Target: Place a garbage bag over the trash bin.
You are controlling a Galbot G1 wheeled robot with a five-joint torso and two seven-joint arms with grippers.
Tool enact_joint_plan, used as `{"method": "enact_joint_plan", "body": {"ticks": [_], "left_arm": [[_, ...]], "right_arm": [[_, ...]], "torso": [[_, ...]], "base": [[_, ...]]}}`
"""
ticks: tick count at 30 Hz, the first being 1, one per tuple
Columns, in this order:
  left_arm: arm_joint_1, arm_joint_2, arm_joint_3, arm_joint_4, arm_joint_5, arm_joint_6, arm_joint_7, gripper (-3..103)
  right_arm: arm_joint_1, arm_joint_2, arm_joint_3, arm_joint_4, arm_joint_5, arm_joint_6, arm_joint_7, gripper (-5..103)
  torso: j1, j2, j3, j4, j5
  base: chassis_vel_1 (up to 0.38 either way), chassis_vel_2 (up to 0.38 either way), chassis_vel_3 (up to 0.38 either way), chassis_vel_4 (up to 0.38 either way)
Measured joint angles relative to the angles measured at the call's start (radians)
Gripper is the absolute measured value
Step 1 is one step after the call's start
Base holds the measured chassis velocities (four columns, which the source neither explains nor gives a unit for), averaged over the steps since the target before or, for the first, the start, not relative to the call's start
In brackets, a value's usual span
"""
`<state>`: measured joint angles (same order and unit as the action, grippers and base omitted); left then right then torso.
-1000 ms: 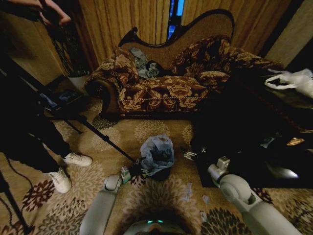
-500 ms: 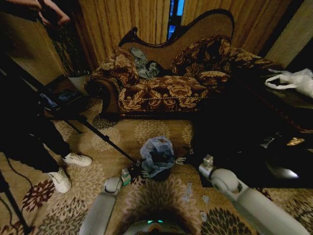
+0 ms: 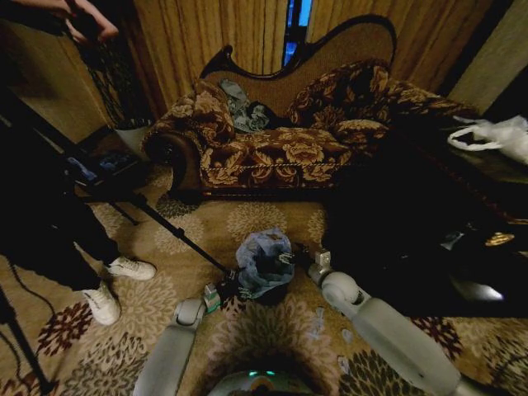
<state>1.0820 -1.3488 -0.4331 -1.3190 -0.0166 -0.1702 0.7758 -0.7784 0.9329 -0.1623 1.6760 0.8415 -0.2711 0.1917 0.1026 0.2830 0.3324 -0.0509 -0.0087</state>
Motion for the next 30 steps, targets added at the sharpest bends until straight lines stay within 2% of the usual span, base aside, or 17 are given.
{"method": "enact_joint_plan", "body": {"ticks": [1, 4, 5, 6, 8, 11, 13, 14, 16, 17, 18, 20, 23, 30], "left_arm": [[0.000, 0.000, -0.001, 0.002, -0.002, -0.001, 0.000, 100], [-0.001, 0.000, -0.001, 0.005, -0.004, -0.002, 0.000, 100], [-0.001, 0.000, -0.001, 0.007, -0.006, -0.004, 0.000, 100], [-0.003, 0.000, -0.001, 0.008, -0.010, -0.004, 0.000, 100], [-0.004, 0.000, -0.002, 0.008, -0.011, -0.004, 0.000, 100], [-0.009, 0.001, -0.003, 0.011, -0.017, -0.005, -0.001, 100], [-0.009, 0.002, -0.003, 0.011, -0.017, -0.005, -0.001, 100], [-0.009, 0.003, -0.003, 0.012, -0.020, -0.005, -0.001, 100], [-0.009, 0.003, -0.003, 0.013, -0.020, -0.007, -0.001, 100], [-0.009, 0.003, -0.004, 0.016, -0.022, -0.011, -0.001, 100], [-0.008, 0.003, -0.004, 0.018, -0.022, -0.013, -0.001, 100], [-0.007, 0.003, -0.005, 0.019, -0.022, -0.015, -0.001, 100], [-0.003, 0.003, -0.005, 0.022, -0.023, -0.020, -0.001, 100], [-0.002, 0.003, -0.006, 0.023, -0.027, -0.024, -0.001, 100]], "right_arm": [[0.006, 0.006, 0.000, -0.015, 0.004, 0.000, 0.000, 78], [0.013, 0.015, -0.003, -0.033, 0.010, 0.000, 0.001, 74], [0.018, 0.023, -0.007, -0.047, 0.015, 0.000, 0.002, 70], [0.023, 0.031, -0.013, -0.061, 0.019, -0.001, 0.002, 61], [0.025, 0.034, -0.015, -0.067, 0.020, -0.001, 0.002, 61], [0.036, 0.048, -0.028, -0.092, 0.024, -0.004, -0.002, 45], [0.038, 0.051, -0.030, -0.096, 0.023, -0.004, -0.003, 45], [0.048, 0.063, -0.034, -0.115, 0.019, -0.003, -0.004, 35], [0.052, 0.067, -0.034, -0.122, 0.018, -0.002, -0.005, 35], [0.057, 0.072, -0.035, -0.131, 0.015, 0.001, -0.005, 24], [0.059, 0.075, -0.035, -0.136, 0.014, 0.002, -0.005, 19], [0.059, 0.076, -0.035, -0.138, 0.013, 0.003, -0.004, 19], [0.059, 0.083, -0.033, -0.149, 0.005, 0.009, 0.007, 3], [0.060, 0.082, -0.030, -0.168, -0.021, 0.014, 0.010, 0]], "torso": [[0.000, 0.000, 0.000, 0.0000, 0.0000], [0.000, 0.000, 0.000, 0.0000, 0.0000], [0.000, 0.000, 0.000, 0.0001, 0.0000], [0.000, 0.000, 0.000, 0.0001, 0.0000], [0.000, 0.000, 0.000, 0.0001, 0.0001], [0.000, 0.000, 0.000, 0.0000, 0.0000], [0.000, 0.000, 0.000, 0.0000, 0.0000], [0.000, 0.000, 0.000, 0.0001, 0.0001], [0.000, 0.000, 0.000, 0.0001, 0.0001], [0.000, 0.000, 0.000, 0.0001, 0.0001], [0.000, 0.000, 0.000, 0.0001, 0.0001], [0.000, 0.000, 0.000, 0.0001, 0.0000], [0.000, 0.000, 0.000, 0.0001, 0.0002], [0.000, 0.000, 0.000, 0.0000, 0.0001]], "base": [[0.000, 0.000, 0.000, 0.000], [0.000, 0.000, 0.000, 0.000], [0.000, 0.000, 0.000, 0.000], [0.000, 0.000, 0.000, 0.000], [0.000, 0.000, 0.000, 0.000], [0.000, 0.000, 0.000, 0.000], [0.000, 0.000, 0.000, 0.000], [0.000, 0.000, 0.000, 0.000], [0.000, 0.000, 0.000, 0.000], [0.000, 0.000, 0.000, 0.000], [0.000, 0.000, 0.000, 0.000], [0.000, 0.000, 0.000, 0.000], [0.000, 0.000, 0.000, 0.000], [0.000, 0.000, 0.000, 0.000]]}}
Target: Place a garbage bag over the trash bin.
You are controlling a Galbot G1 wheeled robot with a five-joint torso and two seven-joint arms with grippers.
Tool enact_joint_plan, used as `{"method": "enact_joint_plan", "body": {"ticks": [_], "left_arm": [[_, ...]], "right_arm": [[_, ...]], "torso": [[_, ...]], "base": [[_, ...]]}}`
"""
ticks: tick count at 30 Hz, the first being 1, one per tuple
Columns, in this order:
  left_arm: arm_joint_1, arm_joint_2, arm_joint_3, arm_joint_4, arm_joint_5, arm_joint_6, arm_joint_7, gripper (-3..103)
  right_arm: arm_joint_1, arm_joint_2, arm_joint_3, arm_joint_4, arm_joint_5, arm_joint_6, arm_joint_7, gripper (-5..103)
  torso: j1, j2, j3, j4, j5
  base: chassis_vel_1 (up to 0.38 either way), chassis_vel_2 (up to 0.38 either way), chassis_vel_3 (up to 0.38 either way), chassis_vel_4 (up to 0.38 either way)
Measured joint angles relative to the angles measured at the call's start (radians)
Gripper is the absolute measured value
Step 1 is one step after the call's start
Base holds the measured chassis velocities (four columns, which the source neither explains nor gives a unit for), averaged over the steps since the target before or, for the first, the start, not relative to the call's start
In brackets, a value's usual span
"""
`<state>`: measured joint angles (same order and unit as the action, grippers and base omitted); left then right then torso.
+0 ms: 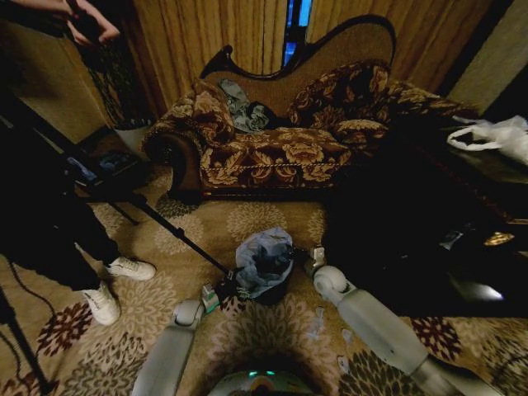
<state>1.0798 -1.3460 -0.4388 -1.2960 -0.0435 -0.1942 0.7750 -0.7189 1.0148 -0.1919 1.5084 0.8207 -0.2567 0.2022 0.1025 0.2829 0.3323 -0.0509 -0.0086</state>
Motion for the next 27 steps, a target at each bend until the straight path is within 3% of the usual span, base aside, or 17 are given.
{"method": "enact_joint_plan", "body": {"ticks": [14, 27], "left_arm": [[0.014, -0.002, -0.005, -0.014, -0.019, -0.012, 0.000, 100], [0.013, 0.002, -0.007, -0.008, -0.048, -0.024, 0.000, 100]], "right_arm": [[0.036, 0.006, -0.034, -0.131, -0.138, 0.042, -0.102, 0], [0.099, 0.028, -0.067, -0.247, -0.202, 0.078, -0.186, 0]], "torso": [[0.000, 0.000, 0.000, 0.0000, 0.0000], [0.000, 0.000, 0.000, 0.0001, 0.0000]], "base": [[0.000, 0.000, 0.000, 0.000], [0.000, 0.000, 0.000, 0.000]]}}
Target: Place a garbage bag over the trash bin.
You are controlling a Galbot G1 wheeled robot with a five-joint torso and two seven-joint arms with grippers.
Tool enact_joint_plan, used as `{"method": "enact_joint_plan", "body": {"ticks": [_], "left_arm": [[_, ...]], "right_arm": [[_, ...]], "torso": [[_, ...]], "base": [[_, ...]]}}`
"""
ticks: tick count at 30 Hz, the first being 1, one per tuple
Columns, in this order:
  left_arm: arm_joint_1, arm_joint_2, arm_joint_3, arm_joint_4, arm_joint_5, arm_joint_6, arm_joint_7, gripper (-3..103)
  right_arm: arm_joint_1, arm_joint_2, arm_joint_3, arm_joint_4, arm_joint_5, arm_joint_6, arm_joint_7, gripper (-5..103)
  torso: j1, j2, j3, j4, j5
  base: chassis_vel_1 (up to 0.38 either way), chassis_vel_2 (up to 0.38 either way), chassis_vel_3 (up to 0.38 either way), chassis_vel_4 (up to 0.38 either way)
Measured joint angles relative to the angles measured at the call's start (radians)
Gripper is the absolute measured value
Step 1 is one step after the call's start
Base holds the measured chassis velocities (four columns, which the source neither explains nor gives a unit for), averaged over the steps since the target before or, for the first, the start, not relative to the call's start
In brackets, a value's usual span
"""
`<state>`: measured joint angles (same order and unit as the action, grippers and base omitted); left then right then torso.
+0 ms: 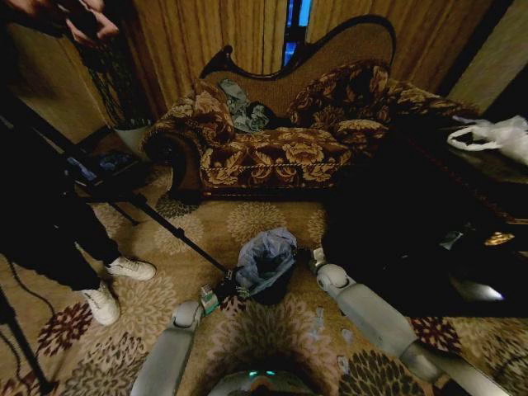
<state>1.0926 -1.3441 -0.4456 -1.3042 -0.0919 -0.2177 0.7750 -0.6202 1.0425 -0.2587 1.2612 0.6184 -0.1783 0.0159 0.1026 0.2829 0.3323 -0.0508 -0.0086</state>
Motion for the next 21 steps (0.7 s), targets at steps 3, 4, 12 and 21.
{"method": "enact_joint_plan", "body": {"ticks": [3, 4, 12, 21], "left_arm": [[-0.001, 0.001, 0.000, 0.002, -0.007, -0.002, 0.000, 100], [-0.001, 0.001, 0.000, 0.002, -0.009, -0.002, 0.000, 100], [-0.003, 0.004, 0.003, 0.002, -0.026, -0.006, 0.000, 100], [-0.006, 0.005, 0.006, 0.002, -0.041, -0.013, 0.001, 100]], "right_arm": [[0.005, 0.000, -0.009, -0.020, -0.023, 0.013, -0.033, 0], [0.006, 0.000, -0.010, -0.029, -0.032, 0.018, -0.045, 0], [0.019, -0.001, -0.012, -0.084, -0.111, 0.056, -0.124, 0], [0.026, 0.001, -0.005, -0.146, -0.199, 0.101, -0.196, 0]], "torso": [[0.000, 0.000, 0.000, 0.0000, 0.0000], [0.000, 0.000, 0.000, 0.0000, 0.0000], [0.000, 0.000, 0.000, 0.0000, 0.0000], [0.000, 0.000, 0.000, 0.0000, 0.0000]], "base": [[0.000, 0.000, 0.000, 0.000], [0.000, 0.000, 0.000, 0.000], [0.000, 0.000, 0.000, 0.000], [0.000, 0.000, 0.000, 0.000]]}}
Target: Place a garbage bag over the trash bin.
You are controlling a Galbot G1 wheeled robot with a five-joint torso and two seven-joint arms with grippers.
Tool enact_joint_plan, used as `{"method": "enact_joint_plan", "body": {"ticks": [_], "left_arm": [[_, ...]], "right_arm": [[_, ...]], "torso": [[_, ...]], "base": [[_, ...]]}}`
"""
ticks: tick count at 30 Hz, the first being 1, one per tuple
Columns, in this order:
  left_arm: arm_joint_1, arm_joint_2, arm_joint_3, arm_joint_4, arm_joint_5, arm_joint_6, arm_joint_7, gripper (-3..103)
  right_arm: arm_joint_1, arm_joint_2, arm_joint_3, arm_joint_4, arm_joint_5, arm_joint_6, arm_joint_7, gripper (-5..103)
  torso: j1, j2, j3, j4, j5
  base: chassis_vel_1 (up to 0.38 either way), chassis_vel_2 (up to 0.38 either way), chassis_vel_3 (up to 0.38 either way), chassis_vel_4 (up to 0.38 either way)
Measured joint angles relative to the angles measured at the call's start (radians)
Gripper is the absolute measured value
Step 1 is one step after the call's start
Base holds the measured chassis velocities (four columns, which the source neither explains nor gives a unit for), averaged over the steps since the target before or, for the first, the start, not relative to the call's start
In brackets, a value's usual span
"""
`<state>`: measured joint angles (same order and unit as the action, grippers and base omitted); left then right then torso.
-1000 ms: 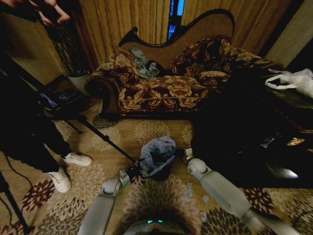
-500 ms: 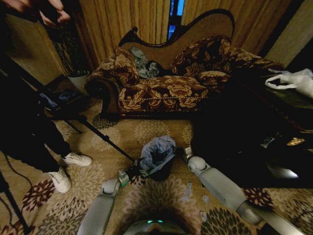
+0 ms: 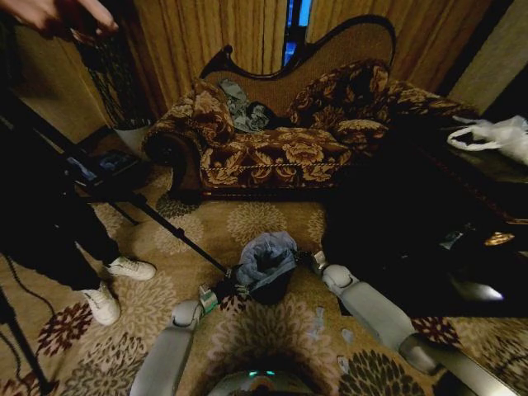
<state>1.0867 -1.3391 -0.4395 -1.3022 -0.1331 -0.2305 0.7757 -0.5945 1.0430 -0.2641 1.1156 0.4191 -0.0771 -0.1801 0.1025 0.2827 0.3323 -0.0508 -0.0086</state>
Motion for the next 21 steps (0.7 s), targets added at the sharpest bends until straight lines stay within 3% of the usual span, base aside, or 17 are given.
{"method": "enact_joint_plan", "body": {"ticks": [10, 21], "left_arm": [[0.001, 0.001, 0.001, 0.003, -0.012, -0.007, 0.002, 100], [0.006, -0.007, -0.002, 0.005, -0.012, -0.014, 0.002, 100]], "right_arm": [[-0.012, 0.003, 0.001, -0.039, -0.041, 0.050, -0.063, 0], [-0.023, 0.008, 0.012, -0.048, -0.054, 0.071, -0.071, 0]], "torso": [[0.000, 0.000, 0.000, -0.0001, 0.0001], [0.000, 0.000, 0.000, 0.0000, 0.0000]], "base": [[0.000, 0.000, 0.000, 0.000], [0.000, 0.000, 0.000, 0.000]]}}
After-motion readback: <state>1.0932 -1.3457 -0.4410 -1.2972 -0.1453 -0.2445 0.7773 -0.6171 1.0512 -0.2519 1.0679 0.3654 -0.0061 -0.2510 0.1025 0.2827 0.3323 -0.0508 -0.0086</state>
